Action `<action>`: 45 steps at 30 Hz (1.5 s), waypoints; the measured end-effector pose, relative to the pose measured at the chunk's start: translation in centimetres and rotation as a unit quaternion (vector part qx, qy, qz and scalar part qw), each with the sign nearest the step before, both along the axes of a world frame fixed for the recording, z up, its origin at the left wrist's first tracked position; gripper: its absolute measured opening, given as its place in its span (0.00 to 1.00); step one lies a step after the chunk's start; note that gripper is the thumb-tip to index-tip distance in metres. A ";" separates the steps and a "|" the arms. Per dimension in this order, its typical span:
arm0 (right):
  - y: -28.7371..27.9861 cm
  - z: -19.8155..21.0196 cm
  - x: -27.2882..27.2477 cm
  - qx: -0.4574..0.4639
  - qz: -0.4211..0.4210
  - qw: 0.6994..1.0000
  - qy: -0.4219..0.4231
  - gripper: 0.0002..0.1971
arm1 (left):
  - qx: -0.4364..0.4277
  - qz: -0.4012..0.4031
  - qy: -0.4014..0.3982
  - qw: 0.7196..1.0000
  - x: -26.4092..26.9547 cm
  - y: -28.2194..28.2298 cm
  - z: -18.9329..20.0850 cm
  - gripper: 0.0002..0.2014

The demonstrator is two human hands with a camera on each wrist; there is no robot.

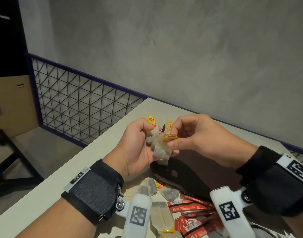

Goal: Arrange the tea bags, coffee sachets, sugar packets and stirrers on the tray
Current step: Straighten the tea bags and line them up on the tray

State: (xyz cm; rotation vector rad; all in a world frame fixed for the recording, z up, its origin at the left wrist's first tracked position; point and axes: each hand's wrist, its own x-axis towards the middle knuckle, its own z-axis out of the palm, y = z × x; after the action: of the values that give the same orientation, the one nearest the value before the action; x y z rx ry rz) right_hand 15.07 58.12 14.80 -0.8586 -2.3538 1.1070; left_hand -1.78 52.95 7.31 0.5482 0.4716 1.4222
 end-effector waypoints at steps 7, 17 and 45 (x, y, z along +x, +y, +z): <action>0.2 1.2 -0.7 -0.048 -0.001 0.998 0.028 0.15 | -0.004 -0.069 0.109 0.992 0.4 -0.4 0.8 0.37; 0.7 1.5 -2.2 0.003 -0.017 0.997 -0.071 0.11 | -0.018 -0.096 0.160 0.982 0.8 -0.9 1.5 0.45; 20.6 -7.3 -1.3 -0.029 -0.275 0.954 -0.120 0.08 | -0.120 0.196 0.110 0.967 -2.1 1.0 0.7 0.22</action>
State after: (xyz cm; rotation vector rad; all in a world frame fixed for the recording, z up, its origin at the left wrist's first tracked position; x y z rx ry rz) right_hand 13.76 78.67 7.48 -1.6230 -2.0552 0.8728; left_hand -3.84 53.95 8.03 0.4312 0.9578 1.6563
